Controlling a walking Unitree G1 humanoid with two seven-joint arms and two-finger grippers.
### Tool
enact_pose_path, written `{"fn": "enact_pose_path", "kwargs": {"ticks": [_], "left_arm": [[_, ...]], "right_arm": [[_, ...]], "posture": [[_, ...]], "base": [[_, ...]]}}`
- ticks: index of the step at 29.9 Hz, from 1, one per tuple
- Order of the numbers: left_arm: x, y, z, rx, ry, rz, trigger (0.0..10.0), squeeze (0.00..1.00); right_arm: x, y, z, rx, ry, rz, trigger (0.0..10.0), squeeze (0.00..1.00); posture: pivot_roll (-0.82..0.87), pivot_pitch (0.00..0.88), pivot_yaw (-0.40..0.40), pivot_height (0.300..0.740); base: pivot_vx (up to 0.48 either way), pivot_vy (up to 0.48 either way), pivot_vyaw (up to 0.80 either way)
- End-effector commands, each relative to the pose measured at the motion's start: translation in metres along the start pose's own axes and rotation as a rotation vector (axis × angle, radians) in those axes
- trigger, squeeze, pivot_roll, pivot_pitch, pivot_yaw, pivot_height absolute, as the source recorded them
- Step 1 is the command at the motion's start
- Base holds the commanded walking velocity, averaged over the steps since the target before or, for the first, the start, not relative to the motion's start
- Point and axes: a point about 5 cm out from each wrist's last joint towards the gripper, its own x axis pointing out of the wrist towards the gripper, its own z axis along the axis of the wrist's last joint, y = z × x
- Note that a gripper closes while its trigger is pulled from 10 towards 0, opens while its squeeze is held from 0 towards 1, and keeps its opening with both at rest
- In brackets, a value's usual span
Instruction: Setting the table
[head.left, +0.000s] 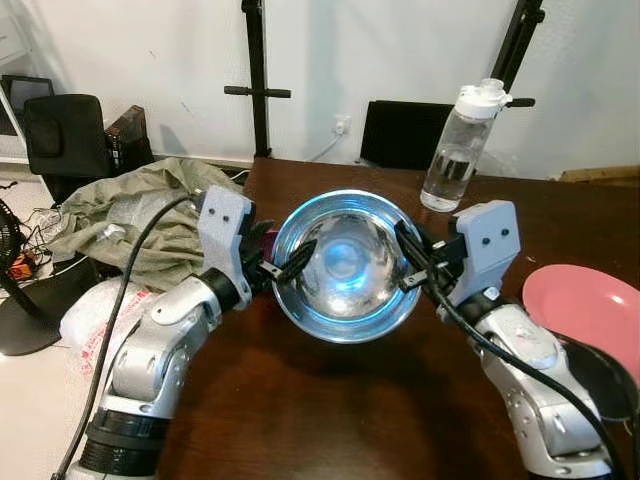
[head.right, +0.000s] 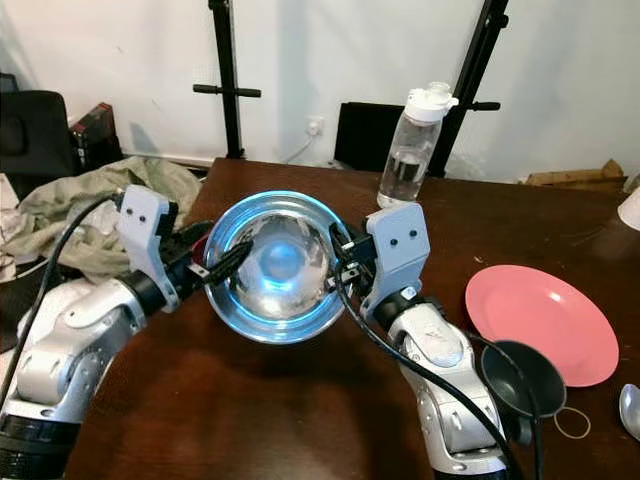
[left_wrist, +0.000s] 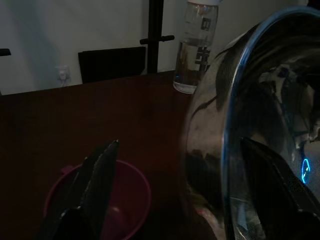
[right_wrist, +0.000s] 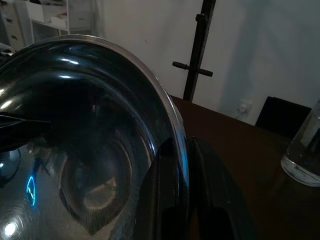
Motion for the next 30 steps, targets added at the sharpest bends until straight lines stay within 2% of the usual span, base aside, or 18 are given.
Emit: {"fn": "enact_pose_path", "kwargs": {"ticks": [1, 6, 7, 8, 11, 12, 23, 30], "left_arm": [[-0.003, -0.002, -0.003, -0.008, 0.014, -0.010, 10.0, 1.00], [-0.004, -0.004, -0.003, -0.003, 0.021, -0.008, 10.0, 1.00], [-0.004, -0.003, -0.004, -0.003, 0.023, -0.006, 10.0, 0.19], [-0.003, -0.003, -0.004, -0.002, 0.025, -0.006, 10.0, 0.00], [-0.003, -0.003, -0.004, -0.001, 0.028, -0.011, 10.0, 0.00], [-0.003, -0.005, -0.005, -0.005, 0.036, -0.019, 0.0, 0.00], [-0.004, -0.005, -0.006, -0.014, 0.044, -0.021, 0.0, 0.00], [-0.005, -0.004, -0.008, -0.040, 0.048, -0.017, 0.0, 0.00]], "right_arm": [[-0.001, -0.002, 0.002, -0.009, -0.022, -0.016, 10.0, 0.00], [0.000, -0.004, 0.002, -0.015, -0.038, -0.038, 10.0, 0.00], [0.000, -0.003, 0.003, -0.012, -0.045, -0.033, 10.0, 0.00], [0.000, -0.003, 0.004, -0.011, -0.049, -0.028, 10.0, 0.00], [0.000, -0.002, 0.005, -0.012, -0.052, -0.026, 10.0, 0.00], [0.000, -0.003, 0.004, -0.023, -0.049, -0.032, 10.0, 0.00], [0.001, -0.005, 0.002, -0.059, -0.054, -0.051, 10.0, 0.00], [0.000, -0.004, 0.014, -0.035, -0.137, -0.043, 10.0, 0.00]], "posture": [[0.07, 0.126, 0.090, 0.740], [0.07, 0.125, 0.090, 0.740], [0.07, 0.125, 0.090, 0.740], [0.07, 0.125, 0.090, 0.740], [0.07, 0.125, 0.090, 0.740], [0.07, 0.118, 0.092, 0.740], [0.07, 0.115, 0.092, 0.740], [0.07, 0.113, 0.093, 0.740]], "base": [[0.000, 0.000, 0.00], [0.000, 0.000, 0.00], [0.000, 0.000, 0.00], [0.000, 0.000, 0.00], [0.000, 0.000, 0.00], [0.000, 0.000, 0.00], [0.000, 0.000, 0.00], [0.000, 0.000, 0.00]]}}
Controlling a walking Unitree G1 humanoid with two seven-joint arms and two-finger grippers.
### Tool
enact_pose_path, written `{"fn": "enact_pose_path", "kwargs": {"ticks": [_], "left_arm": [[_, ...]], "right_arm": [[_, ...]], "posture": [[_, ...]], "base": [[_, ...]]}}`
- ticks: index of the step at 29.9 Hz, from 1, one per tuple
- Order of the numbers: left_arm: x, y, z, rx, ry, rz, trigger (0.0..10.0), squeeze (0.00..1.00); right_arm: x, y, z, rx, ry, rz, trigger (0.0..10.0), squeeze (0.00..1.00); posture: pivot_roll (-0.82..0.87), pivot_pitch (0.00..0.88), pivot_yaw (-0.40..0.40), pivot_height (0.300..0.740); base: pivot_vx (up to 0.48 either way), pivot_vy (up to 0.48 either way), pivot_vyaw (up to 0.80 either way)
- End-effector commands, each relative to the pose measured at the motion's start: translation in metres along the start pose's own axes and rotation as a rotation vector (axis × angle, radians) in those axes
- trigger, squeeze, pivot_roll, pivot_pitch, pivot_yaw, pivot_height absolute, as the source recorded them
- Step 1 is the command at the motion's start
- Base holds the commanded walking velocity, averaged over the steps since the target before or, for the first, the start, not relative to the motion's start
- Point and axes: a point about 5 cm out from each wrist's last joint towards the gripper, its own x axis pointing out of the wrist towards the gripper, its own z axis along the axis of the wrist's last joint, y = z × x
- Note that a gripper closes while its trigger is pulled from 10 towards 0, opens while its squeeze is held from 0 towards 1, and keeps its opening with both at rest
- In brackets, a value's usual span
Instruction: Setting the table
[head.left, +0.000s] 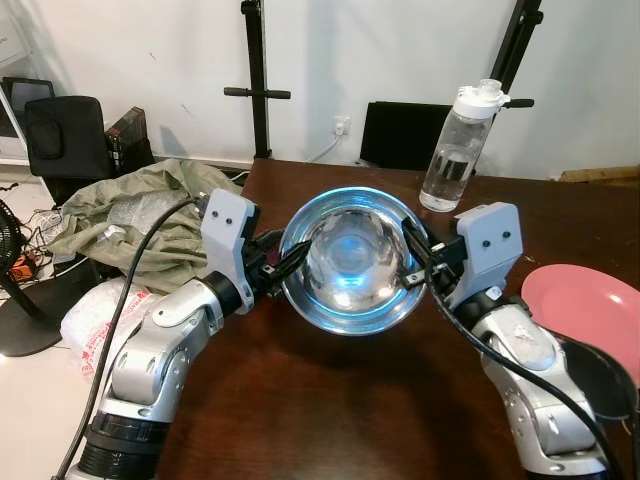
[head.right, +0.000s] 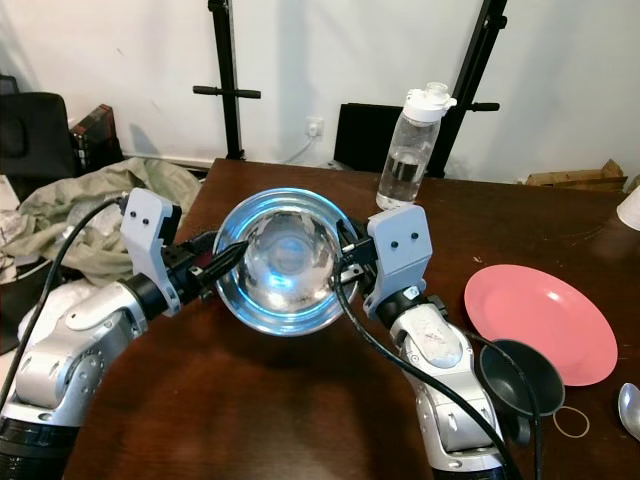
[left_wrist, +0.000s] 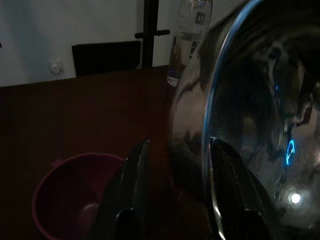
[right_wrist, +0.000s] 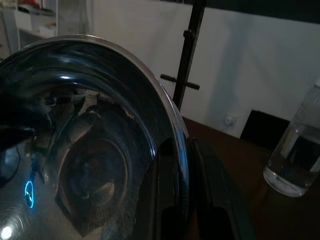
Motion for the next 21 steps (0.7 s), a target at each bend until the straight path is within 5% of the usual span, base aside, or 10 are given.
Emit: {"fn": "enact_pose_path", "kwargs": {"ticks": [1, 21], "left_arm": [[-0.003, -0.001, -0.006, -0.018, 0.022, -0.001, 0.0, 0.00], [-0.003, 0.002, -0.006, -0.032, 0.022, 0.015, 0.0, 0.00]], "right_arm": [[0.000, -0.001, 0.013, 0.006, -0.079, -0.002, 10.0, 0.00], [-0.001, 0.004, 0.023, 0.056, -0.142, 0.026, 10.0, 0.00]], "posture": [[0.07, 0.113, 0.093, 0.740], [0.07, 0.120, 0.093, 0.740]], "base": [[0.000, 0.000, 0.00], [0.000, 0.000, 0.00]]}}
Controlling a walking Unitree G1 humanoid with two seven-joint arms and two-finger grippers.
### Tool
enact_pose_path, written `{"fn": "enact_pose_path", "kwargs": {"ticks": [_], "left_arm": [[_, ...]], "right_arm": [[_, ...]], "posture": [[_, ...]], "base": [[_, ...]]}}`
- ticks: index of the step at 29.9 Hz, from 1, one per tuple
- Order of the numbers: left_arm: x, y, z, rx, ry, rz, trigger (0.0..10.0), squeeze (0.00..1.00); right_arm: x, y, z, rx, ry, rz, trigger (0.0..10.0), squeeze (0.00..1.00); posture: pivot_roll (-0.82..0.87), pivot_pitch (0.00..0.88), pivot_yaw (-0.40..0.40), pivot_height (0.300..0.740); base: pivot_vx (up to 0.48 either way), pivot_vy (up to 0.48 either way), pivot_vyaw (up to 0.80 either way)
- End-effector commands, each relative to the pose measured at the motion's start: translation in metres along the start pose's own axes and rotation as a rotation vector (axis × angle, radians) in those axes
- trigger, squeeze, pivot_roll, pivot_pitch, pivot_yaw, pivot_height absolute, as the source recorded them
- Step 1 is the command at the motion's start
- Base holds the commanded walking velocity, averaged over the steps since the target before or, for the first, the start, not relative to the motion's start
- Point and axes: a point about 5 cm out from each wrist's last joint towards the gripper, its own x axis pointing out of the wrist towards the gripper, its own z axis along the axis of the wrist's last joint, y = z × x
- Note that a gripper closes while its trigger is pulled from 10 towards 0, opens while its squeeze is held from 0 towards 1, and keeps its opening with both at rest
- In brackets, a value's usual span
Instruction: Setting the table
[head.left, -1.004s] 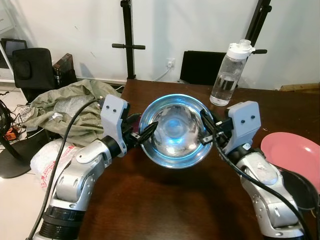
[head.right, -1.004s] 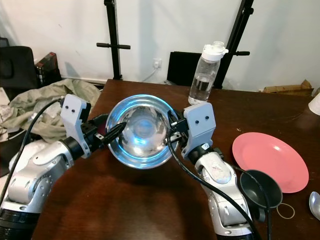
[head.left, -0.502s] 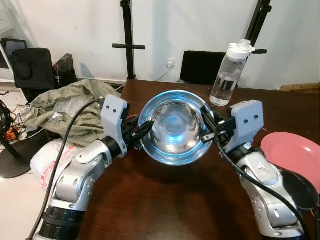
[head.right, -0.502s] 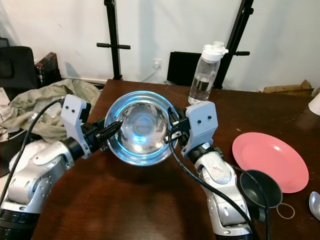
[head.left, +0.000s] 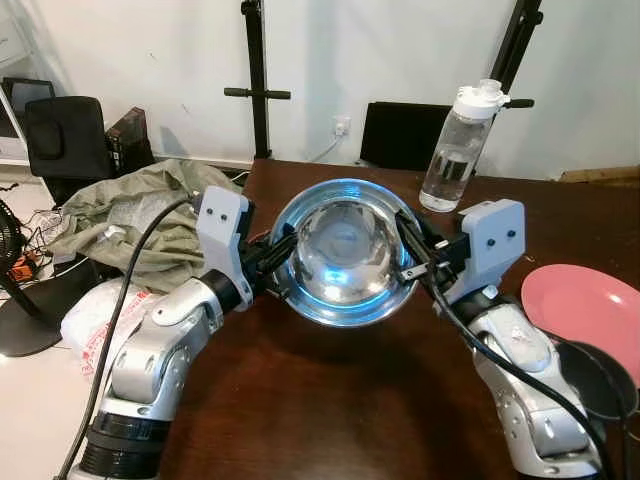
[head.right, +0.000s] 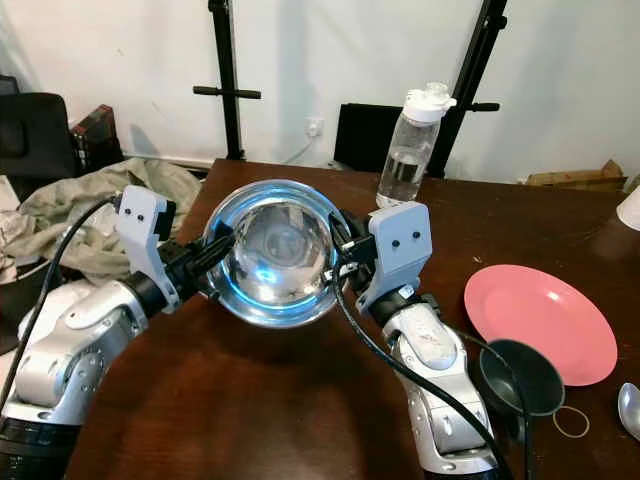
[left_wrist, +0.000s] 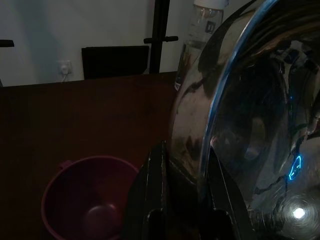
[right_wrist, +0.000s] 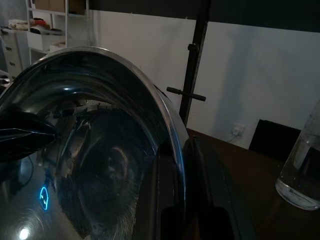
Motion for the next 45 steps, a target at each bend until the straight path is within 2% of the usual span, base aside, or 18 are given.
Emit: {"fn": "enact_pose_path", "kwargs": {"ticks": [1, 2, 3, 4, 5, 11, 12, 13, 14, 23, 30, 31, 32, 33, 34, 35, 36, 45], "left_arm": [[-0.003, -0.001, -0.008, -0.012, 0.039, -0.024, 0.0, 0.00], [-0.003, -0.001, -0.006, -0.015, 0.034, -0.021, 4.4, 0.00], [-0.002, -0.001, -0.005, -0.018, 0.026, -0.020, 10.0, 0.00], [-0.002, -0.001, -0.005, -0.021, 0.020, -0.020, 10.0, 0.00], [-0.002, -0.001, -0.004, -0.020, 0.014, -0.015, 10.0, 0.00], [-0.002, 0.002, 0.003, -0.010, -0.032, 0.017, 10.0, 0.00], [-0.002, 0.001, 0.005, -0.012, -0.044, 0.015, 10.0, 0.00], [-0.002, 0.001, 0.006, -0.014, -0.051, 0.013, 10.0, 0.00], [-0.002, 0.000, 0.007, -0.010, -0.059, 0.012, 10.0, 0.00], [-0.001, -0.002, 0.015, 0.080, -0.110, 0.037, 10.0, 0.00], [-0.001, -0.010, 0.014, 0.088, -0.110, -0.006, 10.0, 0.00], [-0.001, -0.010, 0.014, 0.094, -0.113, -0.008, 10.0, 0.00], [-0.001, -0.011, 0.015, 0.118, -0.119, -0.009, 10.0, 0.00], [-0.001, -0.011, 0.015, 0.118, -0.119, -0.009, 10.0, 0.00], [-0.001, -0.012, 0.016, 0.140, -0.123, -0.011, 10.0, 0.00], [-0.001, -0.012, 0.016, 0.140, -0.123, -0.011, 10.0, 0.00], [-0.001, -0.013, 0.017, 0.170, -0.126, -0.014, 10.0, 0.00], [-0.001, -0.025, 0.017, 0.274, -0.140, -0.047, 10.0, 0.00]], "right_arm": [[-0.002, -0.003, 0.016, 0.009, -0.082, 0.005, 10.0, 0.00], [-0.002, -0.002, 0.014, 0.008, -0.074, 0.015, 10.0, 0.00], [-0.002, -0.001, 0.012, 0.007, -0.067, 0.022, 10.0, 0.00], [-0.002, -0.001, 0.011, 0.006, -0.063, 0.027, 10.0, 0.00], [-0.003, 0.000, 0.010, 0.008, -0.058, 0.035, 10.0, 1.00], [-0.005, 0.004, 0.004, 0.003, -0.013, 0.064, 10.0, 1.00], [-0.005, 0.004, 0.001, 0.007, 0.004, 0.071, 10.0, 0.13], [-0.006, 0.005, -0.001, 0.010, 0.015, 0.076, 10.0, 0.13], [-0.007, 0.005, -0.004, 0.014, 0.029, 0.077, 10.0, 0.00], [-0.018, 0.005, -0.036, -0.008, 0.219, 0.102, 10.0, 0.00], [-0.021, 0.009, -0.040, 0.156, 0.214, 0.091, 10.0, 0.00], [-0.021, 0.009, -0.041, 0.164, 0.222, 0.091, 9.3, 0.00], [-0.022, 0.010, -0.045, 0.171, 0.250, 0.099, 5.6, 0.00], [-0.022, 0.010, -0.045, 0.171, 0.250, 0.099, 5.6, 0.00], [-0.023, 0.011, -0.050, 0.177, 0.280, 0.104, 3.5, 0.00], [-0.023, 0.011, -0.050, 0.177, 0.280, 0.104, 3.5, 0.00], [-0.025, 0.012, -0.054, 0.181, 0.299, 0.108, 0.2, 0.00], [-0.031, 0.018, -0.059, 0.309, 0.310, 0.125, 0.0, 0.00]], "posture": [[0.07, 0.121, 0.092, 0.740], [0.07, 0.121, 0.092, 0.740], [0.07, 0.121, 0.092, 0.740], [0.07, 0.121, 0.092, 0.740], [0.07, 0.121, 0.092, 0.740], [0.07, 0.123, 0.089, 0.740], [0.06, 0.123, 0.087, 0.740], [0.06, 0.123, 0.087, 0.740], [0.06, 0.124, 0.086, 0.740], [0.06, 0.128, 0.080, 0.740], [0.06, 0.128, 0.079, 0.740], [0.06, 0.128, 0.079, 0.740], [0.06, 0.128, 0.079, 0.740], [0.06, 0.128, 0.079, 0.740], [0.06, 0.128, 0.079, 0.740], [0.06, 0.128, 0.079, 0.740], [0.07, 0.128, 0.073, 0.740], [0.07, 0.129, 0.072, 0.740]], "base": [[0.000, 0.000, 0.00], [0.000, 0.000, 0.00], [0.000, 0.000, 0.00], [0.000, 0.000, 0.00], [0.000, 0.000, 0.00], [0.000, 0.000, 0.00], [0.000, 0.000, 0.00], [0.000, 0.000, 0.00], [0.000, 0.000, 0.00], [0.000, 0.000, 0.00], [0.000, 0.000, 0.00], [0.000, 0.000, 0.00], [0.000, 0.000, 0.00], [0.000, 0.000, 0.00], [0.000, 0.000, 0.00], [0.000, 0.000, 0.00], [0.000, 0.000, 0.00], [0.000, 0.000, 0.00]]}}
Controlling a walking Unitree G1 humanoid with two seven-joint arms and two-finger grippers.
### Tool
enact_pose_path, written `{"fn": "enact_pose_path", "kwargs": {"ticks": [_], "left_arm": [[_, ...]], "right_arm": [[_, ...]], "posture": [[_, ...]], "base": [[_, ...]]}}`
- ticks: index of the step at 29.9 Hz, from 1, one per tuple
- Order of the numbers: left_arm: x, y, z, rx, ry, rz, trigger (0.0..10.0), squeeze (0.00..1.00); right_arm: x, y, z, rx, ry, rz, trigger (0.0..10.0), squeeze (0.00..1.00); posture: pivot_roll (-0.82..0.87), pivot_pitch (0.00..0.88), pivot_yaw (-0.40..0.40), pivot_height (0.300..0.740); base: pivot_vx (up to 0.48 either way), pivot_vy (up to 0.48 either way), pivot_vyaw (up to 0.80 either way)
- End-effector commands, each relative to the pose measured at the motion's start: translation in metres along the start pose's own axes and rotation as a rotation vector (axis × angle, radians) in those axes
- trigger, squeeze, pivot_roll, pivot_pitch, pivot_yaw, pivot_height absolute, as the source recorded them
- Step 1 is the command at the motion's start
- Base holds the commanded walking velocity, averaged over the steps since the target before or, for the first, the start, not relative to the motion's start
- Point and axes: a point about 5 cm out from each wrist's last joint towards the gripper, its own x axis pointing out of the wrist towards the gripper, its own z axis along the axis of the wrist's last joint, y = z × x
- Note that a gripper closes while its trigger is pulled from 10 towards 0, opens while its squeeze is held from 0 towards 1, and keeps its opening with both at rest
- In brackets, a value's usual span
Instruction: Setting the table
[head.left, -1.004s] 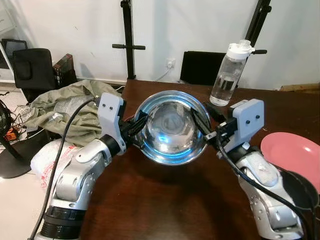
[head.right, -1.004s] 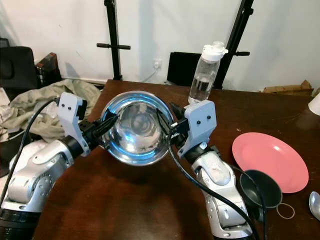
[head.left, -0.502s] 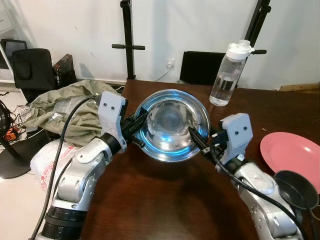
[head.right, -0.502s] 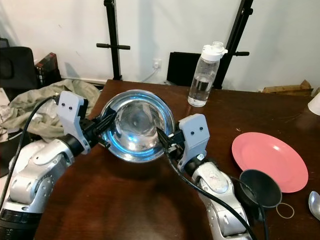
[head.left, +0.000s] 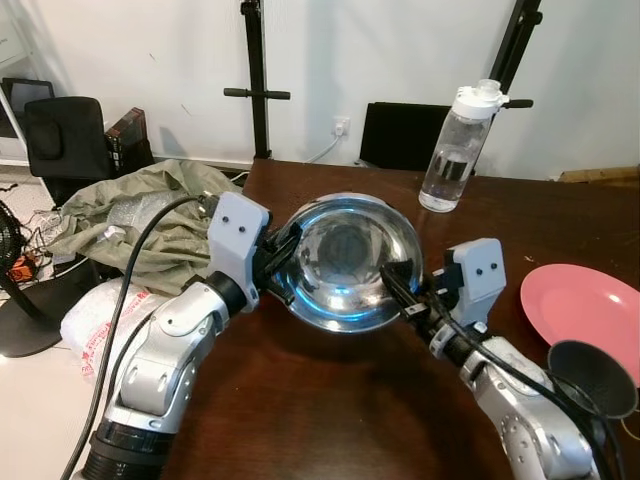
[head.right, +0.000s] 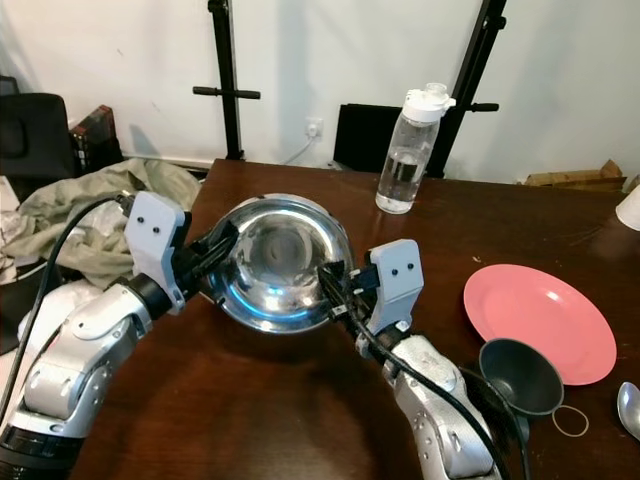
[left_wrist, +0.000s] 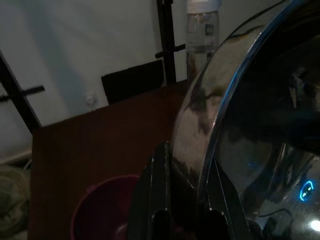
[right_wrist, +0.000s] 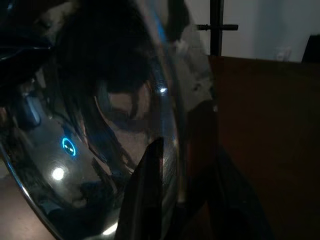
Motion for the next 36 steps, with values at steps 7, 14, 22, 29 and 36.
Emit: {"fn": "enact_pose_path", "kwargs": {"ticks": [7, 14, 22, 29, 36], "left_arm": [[0.000, -0.012, 0.012, -0.011, -0.083, -0.043, 10.0, 0.00], [0.001, -0.013, 0.003, -0.069, -0.040, -0.011, 10.0, 0.00], [-0.001, -0.010, -0.001, -0.072, -0.029, 0.016, 10.0, 0.00], [-0.013, -0.008, -0.003, -0.067, -0.007, 0.015, 10.0, 0.00], [-0.018, -0.005, -0.006, -0.049, 0.008, 0.033, 10.0, 0.00]], "right_arm": [[-0.003, 0.010, -0.015, 0.091, 0.036, 0.064, 0.0, 0.00], [-0.003, 0.008, -0.011, 0.080, 0.002, 0.034, 0.0, 0.00], [-0.001, -0.001, -0.020, 0.016, 0.032, -0.049, 10.0, 0.00], [-0.003, -0.010, -0.027, 0.019, 0.037, -0.136, 10.0, 0.00], [-0.002, -0.014, -0.028, 0.009, 0.034, -0.160, 10.0, 0.00]], "posture": [[0.07, 0.126, 0.071, 0.740], [0.07, 0.121, 0.074, 0.740], [0.07, 0.112, 0.076, 0.740], [0.07, 0.111, 0.080, 0.740], [0.08, 0.106, 0.078, 0.740]], "base": [[0.000, 0.000, 0.00], [0.000, 0.000, 0.00], [0.000, 0.000, 0.00], [0.000, 0.000, 0.00], [0.000, 0.000, 0.00]]}}
